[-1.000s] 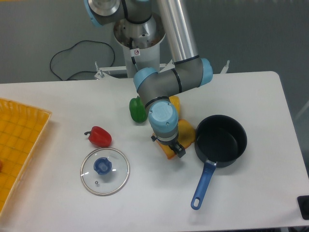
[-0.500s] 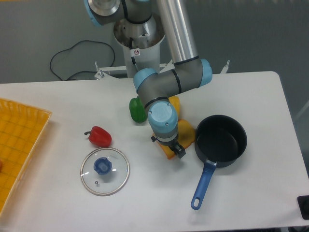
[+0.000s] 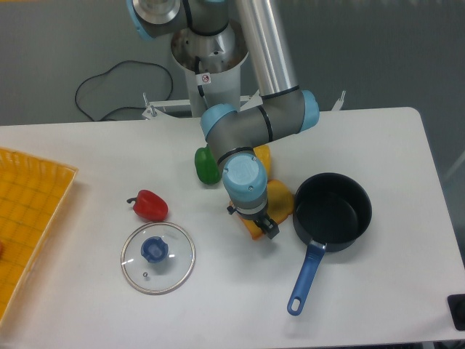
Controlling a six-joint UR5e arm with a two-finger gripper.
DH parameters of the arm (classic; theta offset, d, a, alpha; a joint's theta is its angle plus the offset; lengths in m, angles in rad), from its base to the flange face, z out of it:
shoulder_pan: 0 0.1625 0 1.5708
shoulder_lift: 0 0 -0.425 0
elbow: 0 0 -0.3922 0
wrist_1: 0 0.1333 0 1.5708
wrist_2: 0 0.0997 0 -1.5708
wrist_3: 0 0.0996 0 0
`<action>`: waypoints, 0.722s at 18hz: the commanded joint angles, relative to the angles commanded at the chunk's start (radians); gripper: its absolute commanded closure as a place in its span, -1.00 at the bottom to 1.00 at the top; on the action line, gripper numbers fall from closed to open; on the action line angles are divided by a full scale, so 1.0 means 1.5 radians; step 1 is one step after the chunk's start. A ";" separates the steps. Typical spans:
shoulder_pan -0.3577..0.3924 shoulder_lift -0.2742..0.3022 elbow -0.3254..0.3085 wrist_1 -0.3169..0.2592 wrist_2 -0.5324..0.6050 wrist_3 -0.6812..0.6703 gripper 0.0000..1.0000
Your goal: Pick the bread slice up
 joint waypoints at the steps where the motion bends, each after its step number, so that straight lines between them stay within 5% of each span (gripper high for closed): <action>1: 0.000 0.000 0.000 -0.001 0.000 0.000 -1.00; 7: 0.000 0.000 0.002 -0.001 0.000 0.002 -1.00; 10: 0.000 0.001 0.005 -0.002 0.000 0.000 -0.35; 13: 0.000 0.001 0.011 -0.003 -0.001 -0.001 -0.07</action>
